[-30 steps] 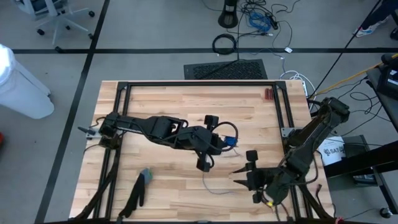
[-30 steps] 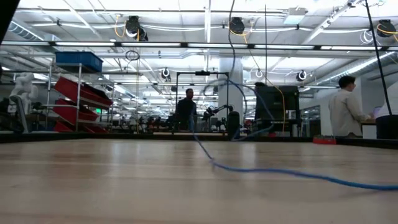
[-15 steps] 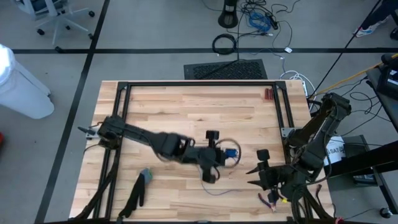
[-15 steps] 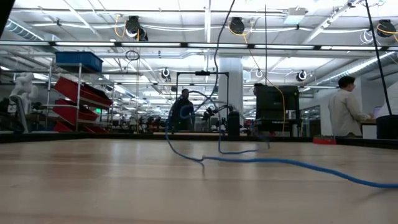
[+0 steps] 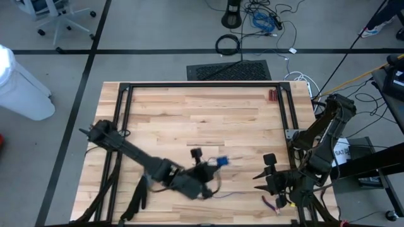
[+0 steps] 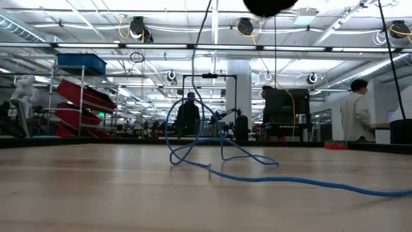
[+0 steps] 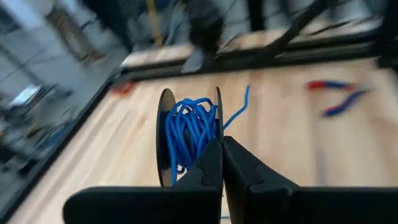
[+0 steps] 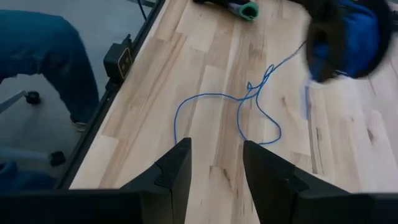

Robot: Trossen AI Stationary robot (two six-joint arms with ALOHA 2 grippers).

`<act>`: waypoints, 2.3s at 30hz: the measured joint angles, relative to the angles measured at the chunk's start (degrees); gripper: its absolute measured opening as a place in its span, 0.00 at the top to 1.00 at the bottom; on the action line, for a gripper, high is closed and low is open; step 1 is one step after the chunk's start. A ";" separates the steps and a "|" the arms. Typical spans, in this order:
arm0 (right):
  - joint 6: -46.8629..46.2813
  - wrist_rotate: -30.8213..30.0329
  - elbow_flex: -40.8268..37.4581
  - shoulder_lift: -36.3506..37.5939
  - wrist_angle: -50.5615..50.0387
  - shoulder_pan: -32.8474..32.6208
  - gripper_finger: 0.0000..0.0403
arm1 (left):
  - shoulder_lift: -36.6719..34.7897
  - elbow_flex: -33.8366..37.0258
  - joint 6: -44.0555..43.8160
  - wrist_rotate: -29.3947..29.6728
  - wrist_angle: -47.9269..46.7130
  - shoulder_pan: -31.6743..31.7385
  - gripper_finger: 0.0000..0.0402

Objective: Coil cords
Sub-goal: Coil the blue wire onto the black spool

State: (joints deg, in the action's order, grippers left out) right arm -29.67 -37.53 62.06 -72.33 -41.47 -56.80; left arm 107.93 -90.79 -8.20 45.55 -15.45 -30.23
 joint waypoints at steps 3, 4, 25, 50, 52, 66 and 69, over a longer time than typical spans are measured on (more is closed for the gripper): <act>0.07 -2.18 -0.22 -0.11 0.85 0.00 0.67 | -2.47 5.03 3.94 0.50 10.28 -2.64 1.00; 0.38 -3.84 -0.92 -0.12 2.37 0.00 0.67 | -3.55 6.02 5.19 0.78 12.25 -3.21 1.00; 21.61 23.05 -22.60 -3.20 55.54 26.03 0.67 | -20.38 23.27 14.67 -4.08 22.75 -4.87 1.00; 26.29 37.32 -15.63 -31.81 86.70 41.98 0.54 | -29.80 33.14 25.24 -30.86 34.32 0.23 1.00; 26.77 37.94 -15.63 -31.81 86.51 42.23 0.55 | -30.44 33.14 25.22 -33.52 33.45 0.25 1.00; 25.41 46.71 -15.63 -31.81 88.76 42.87 0.55 | -30.77 33.10 26.66 -38.24 32.38 0.25 1.00; 24.29 46.86 -15.61 -32.60 91.79 42.91 0.55 | -30.77 33.10 26.68 -38.21 32.48 0.64 1.00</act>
State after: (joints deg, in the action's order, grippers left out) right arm -5.38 9.32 46.46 -104.92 50.32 -13.89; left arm 77.17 -57.69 18.48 7.33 17.04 -29.59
